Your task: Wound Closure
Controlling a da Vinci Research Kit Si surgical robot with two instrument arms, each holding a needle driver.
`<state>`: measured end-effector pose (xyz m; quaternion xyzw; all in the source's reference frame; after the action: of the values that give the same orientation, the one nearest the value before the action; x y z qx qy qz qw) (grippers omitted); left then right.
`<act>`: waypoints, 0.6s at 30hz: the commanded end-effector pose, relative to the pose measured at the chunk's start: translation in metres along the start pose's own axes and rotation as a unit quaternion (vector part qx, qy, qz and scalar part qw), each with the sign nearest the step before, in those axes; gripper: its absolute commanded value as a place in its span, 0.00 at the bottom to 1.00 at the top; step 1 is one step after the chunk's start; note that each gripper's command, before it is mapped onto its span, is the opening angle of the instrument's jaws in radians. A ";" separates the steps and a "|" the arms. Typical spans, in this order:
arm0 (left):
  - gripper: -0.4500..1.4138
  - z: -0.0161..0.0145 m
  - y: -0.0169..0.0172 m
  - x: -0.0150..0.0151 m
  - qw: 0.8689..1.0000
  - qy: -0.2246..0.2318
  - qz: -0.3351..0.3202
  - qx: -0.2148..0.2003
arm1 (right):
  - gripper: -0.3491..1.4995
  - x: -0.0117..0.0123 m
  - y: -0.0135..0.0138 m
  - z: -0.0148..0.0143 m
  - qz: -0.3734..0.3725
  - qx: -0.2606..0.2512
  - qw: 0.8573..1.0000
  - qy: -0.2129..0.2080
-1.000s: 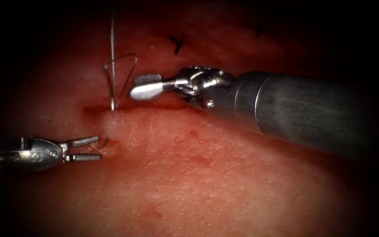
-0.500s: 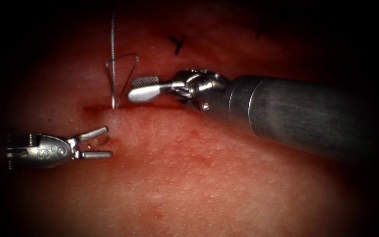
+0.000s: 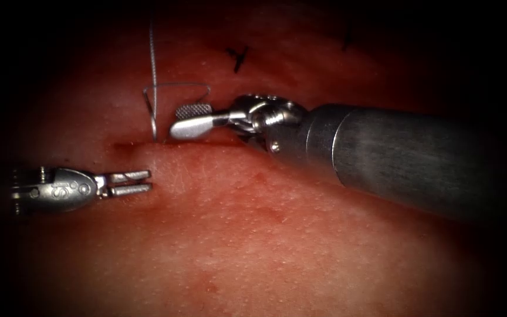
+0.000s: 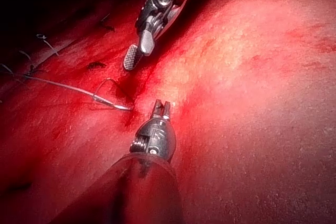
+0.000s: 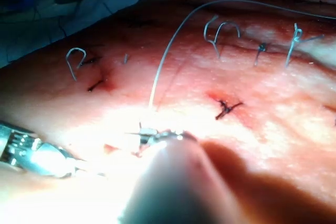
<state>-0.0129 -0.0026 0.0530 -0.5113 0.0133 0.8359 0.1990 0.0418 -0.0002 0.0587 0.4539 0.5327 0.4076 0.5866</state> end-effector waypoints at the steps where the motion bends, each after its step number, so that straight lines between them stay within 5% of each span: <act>1: 0.00 0.0009 0.0000 -0.0001 1.000 0.003 -0.009 -0.003 | 0.66 0.0007 0.0000 0.0008 -0.004 0.002 1.000 0.001; 7: 0.00 0.0013 0.0018 0.0015 0.990 0.033 -0.121 -0.068 | 0.64 0.0014 -0.0013 0.0007 -0.051 0.000 0.999 0.002; 8: 0.00 0.0011 0.0019 0.0023 0.983 0.040 -0.155 -0.088 | 0.56 0.0015 -0.0017 0.0005 -0.105 -0.003 0.994 0.002; 10: 0.00 0.0004 0.0018 0.0039 0.969 0.043 -0.213 -0.121 | 0.56 0.0012 -0.0023 0.0004 -0.206 -0.019 0.978 -0.002; 18: 0.00 -0.0024 0.0016 0.0061 0.941 0.047 -0.278 -0.187 | 0.61 -0.0014 -0.0026 0.0005 -0.289 -0.007 0.957 -0.039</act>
<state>-0.0131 -0.0030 0.0456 -0.5610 -0.2829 0.7074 0.3239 0.0414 -0.0025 0.0561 0.2909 0.6150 0.2050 0.7036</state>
